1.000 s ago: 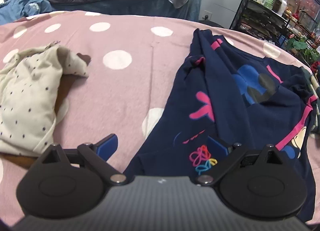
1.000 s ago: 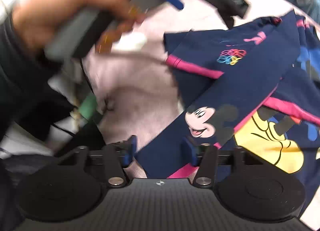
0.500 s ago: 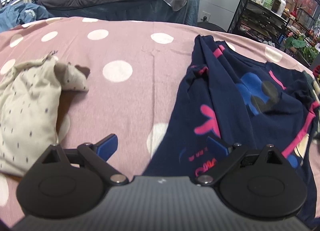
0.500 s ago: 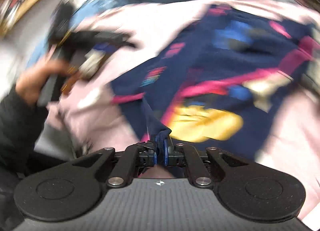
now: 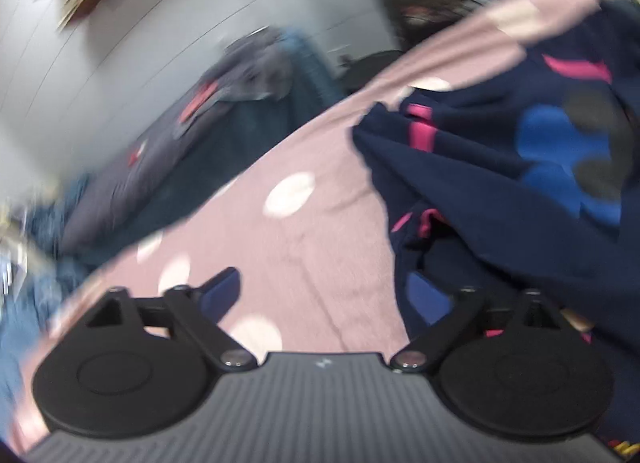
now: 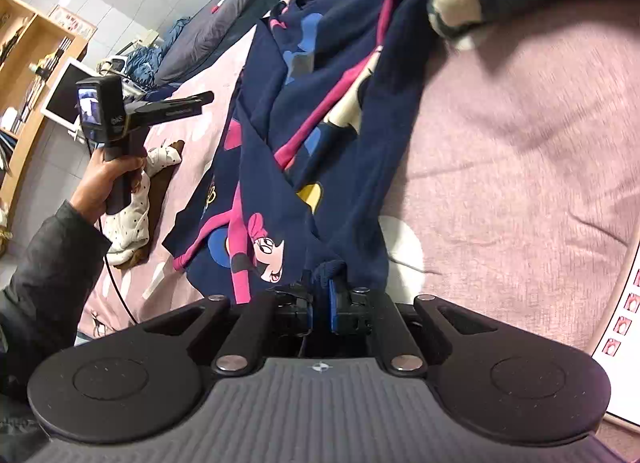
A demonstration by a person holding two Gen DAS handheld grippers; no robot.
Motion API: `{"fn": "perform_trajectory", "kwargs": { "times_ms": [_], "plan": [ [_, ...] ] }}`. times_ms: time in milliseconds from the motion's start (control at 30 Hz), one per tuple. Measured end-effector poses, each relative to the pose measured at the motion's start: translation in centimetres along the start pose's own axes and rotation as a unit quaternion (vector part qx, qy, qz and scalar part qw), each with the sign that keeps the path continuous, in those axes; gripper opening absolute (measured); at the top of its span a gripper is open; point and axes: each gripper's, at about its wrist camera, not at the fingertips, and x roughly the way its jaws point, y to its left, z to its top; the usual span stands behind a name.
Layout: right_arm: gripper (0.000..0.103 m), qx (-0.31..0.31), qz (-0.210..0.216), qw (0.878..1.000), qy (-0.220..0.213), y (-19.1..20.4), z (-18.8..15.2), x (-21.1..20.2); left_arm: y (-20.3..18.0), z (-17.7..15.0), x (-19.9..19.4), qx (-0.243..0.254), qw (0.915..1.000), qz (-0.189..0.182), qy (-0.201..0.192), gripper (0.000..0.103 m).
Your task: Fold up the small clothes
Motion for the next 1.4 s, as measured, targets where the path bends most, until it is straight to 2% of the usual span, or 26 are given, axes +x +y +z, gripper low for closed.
{"fn": "perform_trajectory", "kwargs": {
  "times_ms": [33, 133, 200, 300, 367, 433, 500, 533, 567, 600, 667, 733, 800, 833, 900, 933, 967, 1000, 1033, 1067, 1233, 1300, 1333, 1367, 1400],
  "plan": [
    [0.013, 0.004, 0.0, 1.0, 0.001, -0.1, 0.0, 0.1, -0.1, 0.4, 0.5, 0.002, 1.0, -0.007, -0.001, 0.069],
    [0.013, 0.01, 0.003, 1.0, 0.002, -0.6, 0.1, -0.3, 0.1, 1.2, 2.4, -0.018, 0.9993, -0.032, -0.005, 0.065],
    [0.014, 0.013, 0.003, 1.0, 0.004, -0.6, 0.1, -0.2, -0.6, 1.6, 3.1, 0.005, 0.9984, -0.056, -0.007, 0.065],
    [0.014, 0.021, 0.001, 1.0, 0.002, -0.9, 0.2, -0.2, -0.8, 1.5, 2.9, -0.003, 0.9962, -0.084, -0.024, 0.075],
    [0.014, 0.021, -0.001, 1.0, 0.002, -0.8, 0.2, 0.0, -1.1, 1.3, 2.9, 0.01, 0.995, -0.093, -0.035, 0.075],
    [0.014, 0.018, -0.003, 1.0, 0.003, -0.6, 0.3, 0.1, -1.8, 1.3, 3.9, 0.033, 0.9963, -0.075, -0.026, 0.075],
    [0.014, 0.014, -0.005, 1.0, 0.001, -0.4, 0.4, 0.2, -2.3, 1.4, 5.3, 0.038, 0.995, -0.091, -0.013, 0.068],
    [0.014, 0.015, -0.005, 1.0, 0.0, -0.3, 0.5, 0.1, -2.5, 1.5, 5.7, 0.037, 0.994, -0.103, -0.01, 0.053],
    [0.014, 0.016, -0.006, 1.0, -0.002, -0.3, 0.5, 0.0, -2.9, 1.6, 6.2, 0.042, 0.9933, -0.107, -0.005, 0.023],
    [0.014, 0.018, -0.008, 1.0, -0.004, -0.3, 0.4, -0.1, -3.0, 1.8, 6.4, 0.041, 0.9936, -0.105, -0.001, 0.01],
    [0.014, 0.024, -0.009, 1.0, -0.008, -0.5, 0.2, -0.4, -2.4, 2.1, 6.9, 0.018, 0.9961, -0.087, 0.002, 0.007],
    [0.014, 0.03, -0.011, 0.999, -0.014, -0.6, 0.0, -0.7, -0.5, 2.0, 6.9, -0.027, 0.9954, -0.092, -0.004, 0.007],
    [0.014, 0.041, -0.013, 0.999, -0.021, -0.9, -0.4, -1.2, 2.2, 1.4, 7.1, -0.088, 0.9908, -0.103, 0.004, 0.007],
    [0.014, 0.044, -0.015, 0.999, -0.025, -1.0, -0.5, -1.3, 3.7, 0.8, 7.6, -0.129, 0.9853, -0.111, 0.015, 0.007],
    [0.014, 0.048, -0.018, 0.998, -0.024, -1.4, -0.6, -1.3, 6.2, -0.7, 8.9, -0.202, 0.9675, -0.148, 0.032, 0.013],
    [0.014, 0.056, -0.016, 0.998, -0.023, -1.6, -0.7, -1.0, 7.1, -1.5, 9.6, -0.231, 0.9593, -0.157, 0.042, 0.029],
    [0.014, 0.066, -0.014, 0.997, -0.022, -1.9, -0.6, -0.8, 7.6, -2.1, 10.2, -0.25, 0.9543, -0.154, 0.055, 0.049],
    [0.014, 0.072, -0.011, 0.997, -0.021, -2.2, -0.6, -0.5, 7.9, -2.4, 10.5, -0.256, 0.9539, -0.144, 0.062, 0.059],
    [0.013, 0.073, -0.008, 0.997, -0.02, -2.3, -0.5, -0.4, 8.1, -2.5, 10.6, -0.256, 0.9554, -0.132, 0.066, 0.078],
    [0.013, 0.069, -0.009, 0.997, -0.022, -2.1, -0.5, -0.4, 8.3, -2.4, 10.6, -0.254, 0.9568, -0.122, 0.072, 0.085],
    [0.013, 0.069, -0.006, 0.997, -0.022, -2.1, -0.7, -0.7, 9.8, 0.5, 8.8, -0.245, 0.9605, -0.124, 0.043, 0.092],
    [0.014, 0.066, -0.008, 0.998, -0.021, -2.0, -0.7, -0.8, 9.5, 2.4, 8.5, -0.221, 0.9656, -0.129, 0.046, 0.095],
    [0.014, 0.062, -0.01, 0.998, -0.021, -1.9, -0.7, -0.8, 9.0, 3.1, 8.9, -0.197, 0.9711, -0.119, 0.064, 0.103],
    [0.014, 0.061, -0.01, 0.998, -0.022, -1.9, -0.7, -0.8, 8.5, 3.4, 10.0, -0.163, 0.9746, -0.111, 0.106, 0.103],
    [0.014, 0.061, -0.01, 0.998, -0.023, -1.9, -0.7, -0.9, 7.8, 3.4, 11.2, -0.126, 0.9725, -0.116, 0.158, 0.103]
  ]
}}
